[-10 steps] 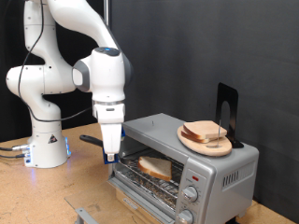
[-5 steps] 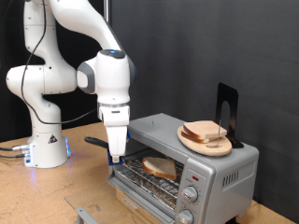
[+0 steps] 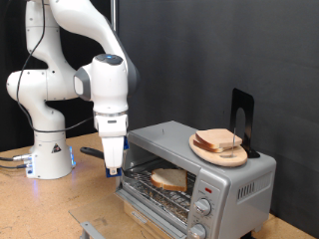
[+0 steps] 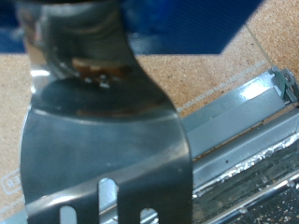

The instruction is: Make a piece of toast with the oven

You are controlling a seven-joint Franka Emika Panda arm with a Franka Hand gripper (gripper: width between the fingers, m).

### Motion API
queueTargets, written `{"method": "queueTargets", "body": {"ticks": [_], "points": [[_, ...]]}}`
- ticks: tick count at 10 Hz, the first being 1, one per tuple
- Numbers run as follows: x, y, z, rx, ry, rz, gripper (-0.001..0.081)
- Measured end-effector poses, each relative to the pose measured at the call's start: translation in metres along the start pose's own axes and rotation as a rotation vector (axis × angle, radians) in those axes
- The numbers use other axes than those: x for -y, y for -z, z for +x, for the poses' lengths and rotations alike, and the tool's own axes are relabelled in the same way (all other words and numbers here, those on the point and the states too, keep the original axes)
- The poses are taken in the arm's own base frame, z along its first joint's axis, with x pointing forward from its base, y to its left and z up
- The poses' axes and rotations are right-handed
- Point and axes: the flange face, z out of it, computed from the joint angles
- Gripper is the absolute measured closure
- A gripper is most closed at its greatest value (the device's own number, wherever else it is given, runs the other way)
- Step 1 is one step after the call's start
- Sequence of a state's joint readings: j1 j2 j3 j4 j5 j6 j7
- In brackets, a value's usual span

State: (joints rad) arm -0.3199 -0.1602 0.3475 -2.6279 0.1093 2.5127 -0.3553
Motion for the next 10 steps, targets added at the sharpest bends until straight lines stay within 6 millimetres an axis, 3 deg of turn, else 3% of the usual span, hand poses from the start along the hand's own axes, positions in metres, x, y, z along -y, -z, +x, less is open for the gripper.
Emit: {"method": "queueTargets", "body": {"ticks": [5,8,10], "points": [[-0.003,0.004,0.007,-0.019,-0.012,-0.001,0.0406],[0.021,0.005,0.022,-0.037,0.034,0.009,0.0406],[0.024,0.007,0.024,-0.041,0.048,0.007,0.0406]]}}
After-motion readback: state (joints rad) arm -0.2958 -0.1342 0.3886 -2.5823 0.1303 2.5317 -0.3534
